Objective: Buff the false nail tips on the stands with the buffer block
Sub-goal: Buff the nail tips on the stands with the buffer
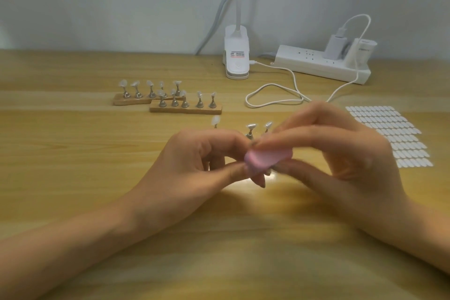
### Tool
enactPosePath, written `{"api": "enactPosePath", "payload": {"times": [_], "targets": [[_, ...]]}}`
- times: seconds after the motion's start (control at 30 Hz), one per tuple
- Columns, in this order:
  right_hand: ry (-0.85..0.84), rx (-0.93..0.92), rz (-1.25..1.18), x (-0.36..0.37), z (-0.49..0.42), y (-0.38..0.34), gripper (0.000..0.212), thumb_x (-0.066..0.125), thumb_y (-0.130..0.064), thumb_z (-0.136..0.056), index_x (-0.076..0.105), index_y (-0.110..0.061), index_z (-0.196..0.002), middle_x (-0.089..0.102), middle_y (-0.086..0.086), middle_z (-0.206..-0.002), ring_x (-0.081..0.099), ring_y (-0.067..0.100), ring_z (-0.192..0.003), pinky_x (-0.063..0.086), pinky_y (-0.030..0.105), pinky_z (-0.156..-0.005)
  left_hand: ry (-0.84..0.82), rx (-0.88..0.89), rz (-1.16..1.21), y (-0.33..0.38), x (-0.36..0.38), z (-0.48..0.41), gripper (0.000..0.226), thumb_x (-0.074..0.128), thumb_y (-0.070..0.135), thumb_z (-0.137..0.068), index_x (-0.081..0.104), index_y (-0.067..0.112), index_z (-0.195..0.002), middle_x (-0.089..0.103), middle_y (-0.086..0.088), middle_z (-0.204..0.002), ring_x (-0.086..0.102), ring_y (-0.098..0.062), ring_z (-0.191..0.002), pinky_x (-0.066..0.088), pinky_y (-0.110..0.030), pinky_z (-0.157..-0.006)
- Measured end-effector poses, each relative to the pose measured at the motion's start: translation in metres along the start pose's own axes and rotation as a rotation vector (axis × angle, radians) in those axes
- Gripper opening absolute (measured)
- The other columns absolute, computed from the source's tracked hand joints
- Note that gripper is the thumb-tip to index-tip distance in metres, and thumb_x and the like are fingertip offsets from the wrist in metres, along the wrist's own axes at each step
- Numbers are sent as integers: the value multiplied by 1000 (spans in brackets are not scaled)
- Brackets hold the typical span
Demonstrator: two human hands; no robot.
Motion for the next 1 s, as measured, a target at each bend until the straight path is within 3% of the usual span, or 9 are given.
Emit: {"api": "enactPosePath", "payload": {"times": [0.13,0.27,0.37,0.5,0.6,0.7,0.8,0.93,1.0], "targets": [[-3,20,5,-2,0,3,19,67,-17,-90,68,-21,-109,65,5,-100,67,24,-94,54,39,-82,-2,-2,-22,-1,1,0,15,67,40,-84,75,27,-88,76,7,-81,51,-49,-60,43,-45,-53],[-26,-9,16,0,1,2,20,66,-14,-91,68,-19,-110,63,2,-102,67,21,-96,54,38,-84,-14,8,-26,1,1,-1,16,67,39,-84,75,26,-87,75,6,-83,56,-50,-65,48,-55,-58],[-4,8,30,-2,1,3,20,67,-14,-91,68,-20,-109,64,3,-102,67,22,-96,54,39,-82,-10,10,-17,1,1,0,13,66,38,-84,75,28,-86,75,8,-79,43,-43,-54,38,-42,-48],[-30,-14,28,0,0,1,20,66,-14,-91,68,-20,-110,64,2,-102,67,20,-96,54,36,-84,-7,-10,12,0,1,-1,16,67,39,-83,76,26,-84,75,3,-82,54,-55,-67,46,-63,-62],[7,24,21,-3,-1,3,19,66,-16,-90,68,-22,-108,65,5,-100,67,26,-93,53,42,-81,12,1,-4,2,0,0,14,67,39,-82,75,29,-85,75,7,-78,48,-51,-60,39,-52,-53],[-35,-29,24,4,1,-5,17,67,-15,-91,69,-21,-107,64,1,-100,67,17,-96,53,33,-85,17,-6,47,2,-1,-1,16,66,38,-82,76,25,-86,75,6,-78,51,-56,-63,41,-61,-56],[24,21,46,-3,0,3,19,70,-14,-91,68,-22,-108,64,4,-98,66,23,-93,53,39,-81,19,-25,61,-1,-1,-1,15,68,37,-82,76,26,-86,76,2,-79,52,-62,-66,43,-69,-60],[-22,-24,27,3,0,-2,18,68,-15,-91,68,-23,-108,63,-1,-98,66,16,-95,52,30,-85,12,-22,46,-1,0,-1,19,67,39,-84,76,22,-86,76,-1,-82,54,-59,-68,43,-69,-61],[10,12,32,-2,0,3,18,69,-13,-91,68,-21,-108,65,4,-99,67,22,-93,53,37,-82,6,-22,36,-2,0,-1,15,67,37,-84,76,24,-85,76,2,-81,52,-56,-64,43,-62,-59]]}}
Point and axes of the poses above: each hand's wrist, its own z-axis away from the middle knuckle, its own x-axis out of the palm, y = z × x, the point moved 9 cm from there along -z, towards the middle knuckle
